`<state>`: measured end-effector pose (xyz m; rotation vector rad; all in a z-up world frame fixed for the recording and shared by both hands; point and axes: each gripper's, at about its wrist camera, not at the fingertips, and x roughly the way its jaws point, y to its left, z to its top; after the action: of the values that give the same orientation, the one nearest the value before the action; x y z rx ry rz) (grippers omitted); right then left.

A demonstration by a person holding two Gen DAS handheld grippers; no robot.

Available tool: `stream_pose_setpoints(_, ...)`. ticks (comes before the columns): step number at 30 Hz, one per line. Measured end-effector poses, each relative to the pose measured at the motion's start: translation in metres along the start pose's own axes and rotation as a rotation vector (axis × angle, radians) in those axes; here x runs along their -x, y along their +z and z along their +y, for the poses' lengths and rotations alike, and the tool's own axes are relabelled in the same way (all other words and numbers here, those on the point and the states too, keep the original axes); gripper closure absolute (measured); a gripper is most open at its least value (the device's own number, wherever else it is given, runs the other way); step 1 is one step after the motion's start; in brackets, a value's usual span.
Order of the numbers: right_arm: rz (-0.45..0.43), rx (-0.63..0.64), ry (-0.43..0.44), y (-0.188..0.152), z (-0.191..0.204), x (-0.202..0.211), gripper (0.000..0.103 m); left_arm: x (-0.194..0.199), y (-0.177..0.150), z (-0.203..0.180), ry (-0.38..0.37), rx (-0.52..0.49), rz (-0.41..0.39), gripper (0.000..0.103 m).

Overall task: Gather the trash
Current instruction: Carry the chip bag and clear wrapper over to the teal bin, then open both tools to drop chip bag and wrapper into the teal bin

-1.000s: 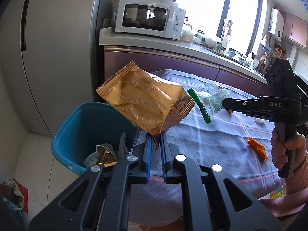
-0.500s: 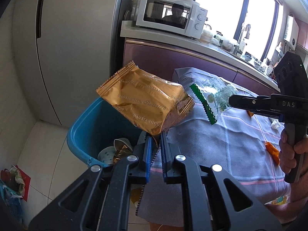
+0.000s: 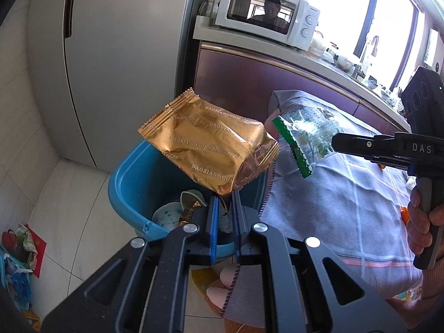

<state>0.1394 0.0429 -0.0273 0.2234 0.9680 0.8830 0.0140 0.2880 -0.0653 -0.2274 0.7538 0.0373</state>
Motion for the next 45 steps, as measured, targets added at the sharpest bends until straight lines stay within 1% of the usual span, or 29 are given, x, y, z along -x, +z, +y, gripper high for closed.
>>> stream_pose_setpoints(18, 0.091, 0.029, -0.055, 0.004, 0.013, -0.054, 0.089, -0.028, -0.003, 0.019, 0.031, 0.062, 0.060, 0.093)
stream_pose_setpoints(28, 0.135, 0.048, -0.106, 0.007, 0.022, -0.079, 0.089, -0.045, -0.001, 0.024, 0.048, 0.082, 0.089, 0.093)
stream_pose_setpoints(31, 0.145, 0.056, -0.123, 0.008, 0.025, -0.086, 0.089, -0.052, 0.000, 0.026, 0.041, 0.092, 0.097, 0.093)
stream_pose_setpoints(34, 0.157, 0.077, -0.142, 0.010, 0.031, -0.093, 0.087, -0.058, 0.001, 0.028, 0.036, 0.102, 0.104, 0.090)
stream_pose_setpoints(39, 0.166, 0.108, -0.173, 0.011, 0.037, -0.101, 0.087, -0.071, 0.001, 0.031, 0.024, 0.119, 0.121, 0.090)
stream_pose_setpoints(45, 0.162, 0.113, -0.168, 0.009, 0.035, -0.101, 0.086, -0.075, -0.003, 0.031, 0.018, 0.133, 0.125, 0.090)
